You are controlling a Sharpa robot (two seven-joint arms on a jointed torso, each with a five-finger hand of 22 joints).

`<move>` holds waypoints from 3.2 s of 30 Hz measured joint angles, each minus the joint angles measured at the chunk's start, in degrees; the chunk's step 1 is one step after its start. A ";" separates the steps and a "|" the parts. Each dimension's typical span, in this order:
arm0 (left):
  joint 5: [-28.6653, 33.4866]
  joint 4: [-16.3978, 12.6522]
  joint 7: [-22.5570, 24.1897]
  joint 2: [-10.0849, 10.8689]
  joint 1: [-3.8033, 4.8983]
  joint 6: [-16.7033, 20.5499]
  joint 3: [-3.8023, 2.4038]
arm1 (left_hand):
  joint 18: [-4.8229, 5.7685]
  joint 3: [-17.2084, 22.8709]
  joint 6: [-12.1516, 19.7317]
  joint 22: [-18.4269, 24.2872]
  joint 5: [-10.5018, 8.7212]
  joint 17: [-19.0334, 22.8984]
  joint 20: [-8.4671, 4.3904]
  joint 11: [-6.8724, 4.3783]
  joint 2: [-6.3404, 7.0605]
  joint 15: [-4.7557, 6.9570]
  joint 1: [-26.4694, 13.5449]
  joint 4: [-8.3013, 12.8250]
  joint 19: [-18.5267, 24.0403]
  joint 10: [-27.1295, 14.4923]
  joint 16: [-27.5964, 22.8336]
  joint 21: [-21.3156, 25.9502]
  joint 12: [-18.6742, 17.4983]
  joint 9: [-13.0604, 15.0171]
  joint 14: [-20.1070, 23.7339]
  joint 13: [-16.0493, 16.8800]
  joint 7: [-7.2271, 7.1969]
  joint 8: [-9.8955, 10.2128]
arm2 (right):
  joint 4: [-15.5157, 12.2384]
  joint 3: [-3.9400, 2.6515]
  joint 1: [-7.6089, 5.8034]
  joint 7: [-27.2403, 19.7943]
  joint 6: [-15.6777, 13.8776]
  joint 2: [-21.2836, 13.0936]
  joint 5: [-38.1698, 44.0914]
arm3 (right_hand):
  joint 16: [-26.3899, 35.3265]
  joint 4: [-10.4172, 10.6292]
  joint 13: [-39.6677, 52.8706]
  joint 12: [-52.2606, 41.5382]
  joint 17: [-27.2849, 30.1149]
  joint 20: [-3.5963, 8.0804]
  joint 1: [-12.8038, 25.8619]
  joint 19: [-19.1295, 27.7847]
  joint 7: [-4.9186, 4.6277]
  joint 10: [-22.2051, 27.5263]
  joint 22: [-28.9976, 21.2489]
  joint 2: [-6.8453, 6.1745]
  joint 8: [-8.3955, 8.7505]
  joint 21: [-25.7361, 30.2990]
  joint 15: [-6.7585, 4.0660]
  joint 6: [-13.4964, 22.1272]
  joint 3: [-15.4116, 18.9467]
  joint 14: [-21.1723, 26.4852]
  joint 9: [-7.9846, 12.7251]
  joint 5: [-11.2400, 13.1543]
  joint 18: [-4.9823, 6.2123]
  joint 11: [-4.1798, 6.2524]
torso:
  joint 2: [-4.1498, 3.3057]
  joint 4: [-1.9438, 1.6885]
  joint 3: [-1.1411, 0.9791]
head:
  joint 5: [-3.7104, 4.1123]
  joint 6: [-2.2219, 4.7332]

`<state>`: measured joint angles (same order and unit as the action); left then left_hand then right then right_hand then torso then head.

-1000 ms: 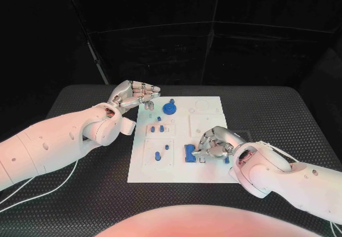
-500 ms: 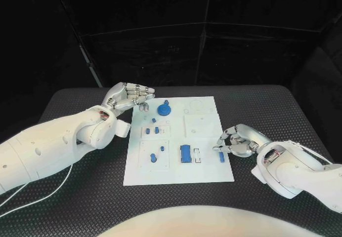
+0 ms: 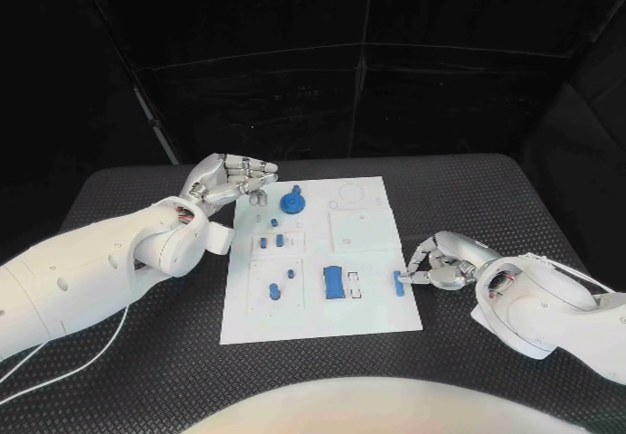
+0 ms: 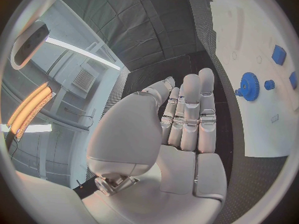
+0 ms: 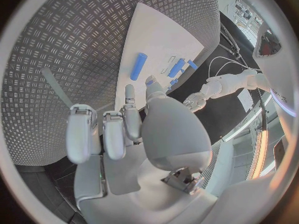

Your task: Assemble the parts on the task board

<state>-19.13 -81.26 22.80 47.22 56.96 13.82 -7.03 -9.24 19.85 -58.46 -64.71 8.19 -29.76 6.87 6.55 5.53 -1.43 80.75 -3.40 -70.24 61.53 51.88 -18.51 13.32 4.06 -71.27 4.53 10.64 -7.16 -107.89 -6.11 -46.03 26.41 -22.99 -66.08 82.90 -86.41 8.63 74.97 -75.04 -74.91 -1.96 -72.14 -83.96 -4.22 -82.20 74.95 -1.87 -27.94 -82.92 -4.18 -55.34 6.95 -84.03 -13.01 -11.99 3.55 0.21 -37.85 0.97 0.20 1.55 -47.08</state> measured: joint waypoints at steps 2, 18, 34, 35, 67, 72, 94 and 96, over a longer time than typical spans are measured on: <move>0.00 0.02 0.00 0.00 -0.02 0.00 0.00 | 0.00 0.00 0.00 0.00 0.00 0.00 0.00 0.00 0.00 0.00 0.00 0.00 0.00 0.00 0.00 0.00 0.00 0.00 0.00 0.00 0.00 0.00 | 0.27 0.00 0.01 0.49 0.47 0.44 0.68 | 0.00 0.00 0.00 0.00 0.00 0.00 0.00 0.00 0.00 0.00 0.00 0.00 0.00 0.00 0.00 0.00 0.00 0.00 -0.03 0.00 0.00 0.00 | 0.00 -0.03 0.01 | 0.03 0.00; 0.00 0.07 -0.02 0.08 -0.08 -0.01 0.02 | 0.00 0.00 0.00 0.00 0.00 0.00 0.00 0.00 0.00 0.00 0.00 0.00 0.00 0.00 0.00 0.00 0.00 0.00 0.00 0.00 0.00 0.00 | 1.38 0.02 0.96 2.76 3.33 3.06 3.39 | 0.00 0.00 0.00 -0.20 0.00 0.00 0.00 0.00 0.41 -0.01 -0.01 0.00 0.00 0.00 0.00 -0.81 0.00 0.00 -0.24 0.00 0.00 0.01 | -0.07 -0.12 0.05 | -0.29 -0.26; 0.00 0.02 -0.06 0.11 -0.10 -0.08 0.03 | 0.00 0.00 0.00 0.00 0.00 0.00 0.00 0.00 0.00 0.00 0.00 0.00 0.00 0.00 0.00 0.00 0.00 0.00 0.00 0.00 0.00 0.00 | 2.14 -0.43 1.60 3.88 4.42 5.89 8.10 | 0.01 -3.57 0.22 -0.40 0.01 0.14 -4.64 -0.13 0.72 -0.28 -0.02 1.44 1.74 0.00 0.00 -1.54 -3.16 0.00 -0.63 3.68 0.00 0.29 | -0.09 -0.11 0.04 | -0.60 -0.51; 0.00 0.01 -0.06 0.11 -0.10 -0.09 0.03 | 0.01 0.00 0.00 0.00 0.00 0.00 0.00 0.00 0.00 0.00 0.00 0.00 0.00 0.00 0.00 0.00 0.00 0.00 0.00 0.00 0.00 0.00 | 2.18 -0.44 1.61 4.08 4.42 6.15 8.68 | 0.01 -3.71 0.22 -0.40 0.01 0.22 -5.11 -0.21 0.66 -0.31 -0.02 1.30 1.87 0.00 -0.04 -1.80 -3.59 0.04 -0.62 3.81 0.00 0.32 | -0.09 -0.11 0.03 | -0.64 -0.52; 0.00 -0.13 -0.25 0.30 -0.12 -0.45 0.03 | 0.01 0.00 0.21 0.24 0.00 0.05 0.19 0.00 -0.27 0.00 -0.27 0.00 0.19 0.00 0.00 0.26 0.44 0.00 0.00 0.00 0.20 -0.30 | -1.58 -0.03 2.23 3.62 -3.33 6.51 0.08 | -1.11 -4.57 -0.03 -1.73 -0.02 0.43 2.58 0.01 0.61 -1.34 -0.03 -5.72 7.35 -1.58 -0.43 -4.50 -26.93 -0.02 -1.06 -13.24 -0.93 0.72 | -0.05 -0.11 0.07 | -1.21 -0.34; 0.00 -0.12 -0.32 0.23 -0.12 -0.56 0.03 | 0.00 0.00 0.21 0.24 0.00 0.05 0.19 0.00 -0.27 0.00 -0.27 0.00 0.19 0.00 0.00 0.26 0.44 0.00 0.00 0.00 0.20 -0.29 | -1.52 -0.03 2.22 2.86 -4.87 7.19 -2.71 | -1.11 -3.85 -0.03 -1.73 -0.02 0.43 4.27 0.01 0.63 -1.34 -0.04 -5.92 7.36 -1.60 -0.43 -4.52 -26.67 -0.01 -1.23 -13.51 -0.93 0.72 | -0.05 -0.12 0.07 | -1.53 -0.49; 0.00 -0.23 -0.47 0.02 -0.12 -1.00 0.03 | 0.00 0.00 0.21 0.30 0.00 0.05 0.19 0.00 -0.27 0.00 -0.27 0.00 0.19 0.00 0.00 0.26 0.44 0.00 0.00 0.00 0.20 -0.29 | 2.71 -0.03 2.20 2.45 -3.60 12.83 -8.48 | -1.33 -2.64 -0.04 -1.73 -0.01 0.43 6.25 0.01 1.02 -1.54 -0.04 -6.26 7.31 -1.60 -0.43 -5.32 -25.39 -0.01 -2.26 -15.51 -0.92 0.92 | -0.14 -0.19 0.09 | -1.83 -1.05; 0.00 -0.23 -0.50 0.02 -0.12 -1.05 0.03 | 0.00 0.00 0.20 0.30 0.00 0.05 0.19 0.00 -0.27 0.00 -0.27 0.00 0.19 0.00 0.00 0.26 0.44 0.00 0.00 0.00 0.20 -0.29 | 2.85 -0.08 2.16 2.47 -3.45 12.98 -8.64 | -1.33 -2.80 -0.04 -1.73 -0.01 0.42 6.34 0.01 1.02 -1.54 -0.04 -6.17 7.31 -1.60 -0.43 -5.32 -25.23 -0.01 -2.29 -15.51 -0.92 0.92 | -0.13 -0.14 0.09 | -1.87 -1.10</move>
<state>-19.13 -81.49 22.30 47.23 56.83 12.77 -7.01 -9.23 19.85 -58.25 -64.41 8.19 -29.71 7.06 6.55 5.26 -1.43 80.48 -3.40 -70.05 61.53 51.88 -18.25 13.76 4.06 -71.27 4.53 10.84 -7.45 -105.04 -6.19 -43.87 28.87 -26.43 -53.10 74.25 -87.74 5.82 74.93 -76.77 -74.92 -1.54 -65.80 -83.95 -3.20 -83.74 74.91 -8.04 -20.63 -84.52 -4.61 -60.66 -18.28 -84.05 -15.30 -27.50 2.63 1.13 -37.99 0.83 0.29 -0.32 -48.19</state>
